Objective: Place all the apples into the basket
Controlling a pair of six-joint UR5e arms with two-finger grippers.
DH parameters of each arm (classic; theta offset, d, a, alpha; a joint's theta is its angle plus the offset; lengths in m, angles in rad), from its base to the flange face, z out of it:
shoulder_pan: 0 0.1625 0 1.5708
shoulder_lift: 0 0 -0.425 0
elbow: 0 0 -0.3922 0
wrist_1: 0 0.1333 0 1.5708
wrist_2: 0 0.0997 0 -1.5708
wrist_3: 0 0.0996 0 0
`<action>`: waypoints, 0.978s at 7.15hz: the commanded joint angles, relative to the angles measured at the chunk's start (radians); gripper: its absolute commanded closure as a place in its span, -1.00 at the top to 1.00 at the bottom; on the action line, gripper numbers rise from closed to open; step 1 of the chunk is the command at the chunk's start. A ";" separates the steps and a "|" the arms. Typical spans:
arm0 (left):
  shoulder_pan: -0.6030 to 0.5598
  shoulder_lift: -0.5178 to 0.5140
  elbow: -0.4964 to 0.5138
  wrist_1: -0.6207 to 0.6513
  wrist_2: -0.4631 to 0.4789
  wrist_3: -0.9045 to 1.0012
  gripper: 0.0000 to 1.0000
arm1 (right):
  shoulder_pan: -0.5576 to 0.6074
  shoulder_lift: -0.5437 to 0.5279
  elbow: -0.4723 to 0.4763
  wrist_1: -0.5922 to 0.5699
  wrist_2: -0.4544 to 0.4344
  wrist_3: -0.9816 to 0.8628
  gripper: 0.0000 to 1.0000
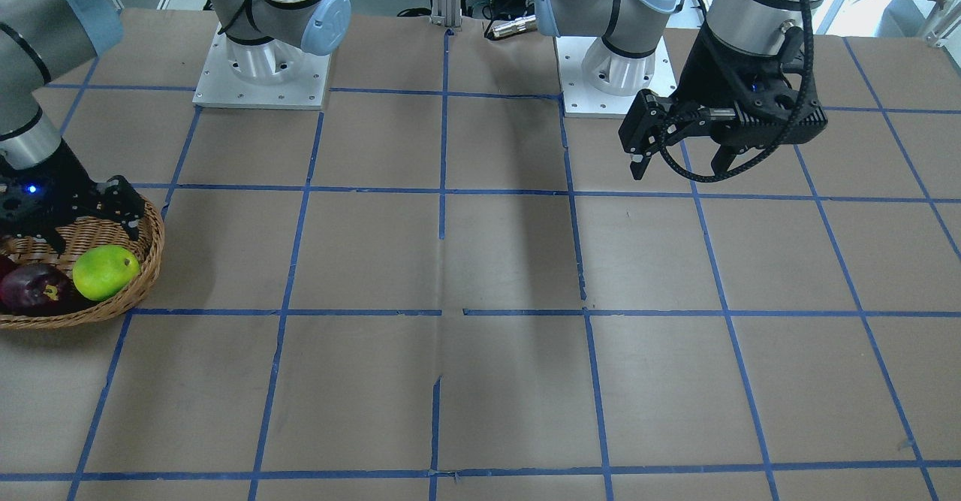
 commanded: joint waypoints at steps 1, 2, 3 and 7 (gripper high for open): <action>0.000 0.000 -0.004 0.000 0.001 0.000 1.00 | 0.151 -0.071 -0.192 0.319 0.009 0.166 1.00; 0.000 0.000 -0.004 0.000 0.000 -0.002 1.00 | 0.230 -0.067 -0.287 0.426 0.009 0.322 1.00; 0.000 0.000 -0.004 0.000 0.000 0.000 1.00 | 0.309 -0.068 -0.343 0.500 -0.008 0.419 1.00; -0.003 -0.002 0.000 0.000 -0.006 -0.014 1.00 | 0.488 -0.051 -0.426 0.589 -0.050 0.782 1.00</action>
